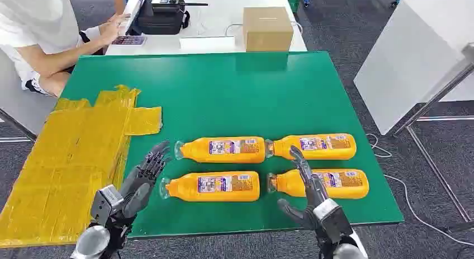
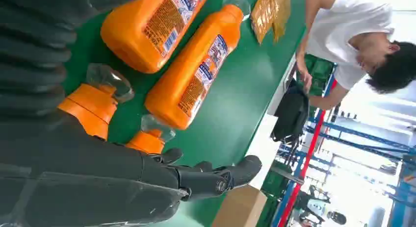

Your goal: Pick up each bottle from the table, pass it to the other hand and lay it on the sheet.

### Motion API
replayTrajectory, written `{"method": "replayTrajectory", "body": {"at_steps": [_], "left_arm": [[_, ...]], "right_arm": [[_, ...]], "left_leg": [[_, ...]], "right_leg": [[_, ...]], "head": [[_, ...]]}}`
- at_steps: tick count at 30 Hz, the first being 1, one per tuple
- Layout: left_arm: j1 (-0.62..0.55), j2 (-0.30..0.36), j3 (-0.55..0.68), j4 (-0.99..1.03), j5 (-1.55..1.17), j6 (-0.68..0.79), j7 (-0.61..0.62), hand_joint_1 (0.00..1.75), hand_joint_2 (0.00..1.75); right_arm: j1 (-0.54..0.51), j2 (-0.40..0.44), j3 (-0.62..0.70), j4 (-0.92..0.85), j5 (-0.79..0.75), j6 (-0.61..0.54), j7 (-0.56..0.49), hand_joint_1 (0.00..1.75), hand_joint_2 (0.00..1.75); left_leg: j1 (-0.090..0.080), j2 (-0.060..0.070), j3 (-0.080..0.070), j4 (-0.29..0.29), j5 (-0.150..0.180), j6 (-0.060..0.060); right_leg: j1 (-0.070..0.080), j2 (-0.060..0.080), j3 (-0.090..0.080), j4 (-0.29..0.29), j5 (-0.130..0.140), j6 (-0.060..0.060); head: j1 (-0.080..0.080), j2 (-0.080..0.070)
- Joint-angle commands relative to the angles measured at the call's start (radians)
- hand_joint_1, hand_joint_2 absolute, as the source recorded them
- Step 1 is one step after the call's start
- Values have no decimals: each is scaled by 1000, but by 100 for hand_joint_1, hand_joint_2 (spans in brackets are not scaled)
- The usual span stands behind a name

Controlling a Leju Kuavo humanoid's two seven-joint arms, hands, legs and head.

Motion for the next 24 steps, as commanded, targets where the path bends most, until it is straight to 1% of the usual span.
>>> {"method": "replayTrajectory", "body": {"at_steps": [1, 2, 3, 4, 5, 7, 8, 10, 13, 14, 16, 17, 18, 19, 20, 23, 24], "left_arm": [[24, -127, 100, -14, -4, 124, -90, 0, 175], [24, -127, 100, -14, -4, 124, -90, 0, 175], [24, -127, 100, -14, -4, 124, -90, 0, 175], [43, -154, 80, -20, -28, 195, -98, 0, 175], [43, -154, 80, -20, -28, 195, -98, 0, 175], [43, -154, 80, -20, -28, 195, -98, 0, 175], [57, -172, 58, -27, -48, 215, -101, 0, 175], [57, -172, 58, -27, -48, 215, -101, 0, 175], [57, -172, 58, -27, -48, 215, -101, 0, 175], [69, -184, 36, -36, -63, 234, -99, 0, 175], [69, -184, 36, -36, -63, 234, -99, 0, 175], [69, -184, 36, -36, -63, 234, -99, 16, 175], [69, -184, 36, -36, -63, 234, -99, 129, 175], [69, -184, 36, -36, -63, 234, -99, 171, 175], [78, -191, 15, -44, -75, 254, -96, 175, 175], [78, -191, 15, -44, -75, 254, -96, 175, 175], [78, -191, 15, -44, -75, 254, -96, 175, 175]], "right_arm": [[1, 121, -64, -16, 64, -129, -124, 0, 175], [1, 121, -64, -16, 64, -129, -124, 0, 175], [1, 121, -64, -16, 64, -129, -124, 0, 175], [8, 176, -40, -8, 107, -236, -146, 0, 175], [8, 176, -40, -8, 107, -236, -146, 0, 175], [8, 176, -40, -8, 107, -236, -146, 0, 175], [9, 198, -12, -8, 133, -259, -142, 0, 175], [9, 198, -12, -8, 133, -259, -142, 0, 175], [9, 198, -12, -8, 133, -259, -142, 0, 175], [9, 215, 15, -8, 157, -282, -133, 0, 175], [9, 215, 15, -8, 157, -282, -133, 0, 175], [9, 215, 15, -8, 157, -282, -133, 0, 175], [9, 215, 15, -8, 157, -282, -133, 16, 175], [9, 215, 15, -8, 157, -282, -133, 77, 175], [9, 225, 43, -9, 174, -306, -123, 129, 175], [9, 225, 43, -9, 174, -306, -123, 152, 175], [9, 225, 43, -9, 174, -306, -123, 155, 175]], "left_leg": [[0, 0, 3, -1, -1, -1], [0, 0, 1, -1, 0, -1], [0, 0, 4, -1, -1, -2], [0, 0, 3, -1, -1, -1], [1, 0, 4, -1, -2, -2], [0, 0, 2, -1, -1, -1], [1, 1, 4, -1, -1, -2], [1, 0, 5, -1, -2, -2], [0, 0, 2, -1, -1, -1], [0, 0, 4, -1, -1, -2], [0, 0, 2, -1, -1, -1], [0, 0, 4, -1, -1, -2], [0, 0, 2, -1, -1, -1], [0, 0, 2, -1, -1, -1], [1, 0, 4, -1, -1, -2], [1, 0, 3, -1, -1, -1], [0, 1, 5, -1, -2, -2]], "right_leg": [[1, -1, 3, -1, -1, -1], [0, -1, 1, -1, 0, 0], [1, -1, 4, -1, -1, -1], [1, -1, 3, -1, -1, -1], [1, -1, 4, -1, -1, -1], [0, -1, 2, -1, -1, -1], [1, -1, 4, -1, -1, -1], [1, -1, 5, -1, -2, -1], [0, -1, 2, -1, -1, 0], [1, -1, 4, -1, -1, -1], [0, -1, 2, -1, -1, 0], [1, -1, 4, -1, -1, -1], [0, -1, 2, -1, -1, -1], [0, -1, 2, -1, -1, 0], [1, -1, 4, -1, -1, -1], [1, -1, 3, -1, -1, -1], [1, -1, 5, -1, -2, -1]], "head": [[0, 0], [0, 0], [0, 0], [0, 0], [0, 0], [0, 0], [0, 0], [0, 0], [0, 0], [0, 0], [0, 0], [0, 0], [0, 0], [0, 0], [0, 0], [0, 0], [0, 0]]}}
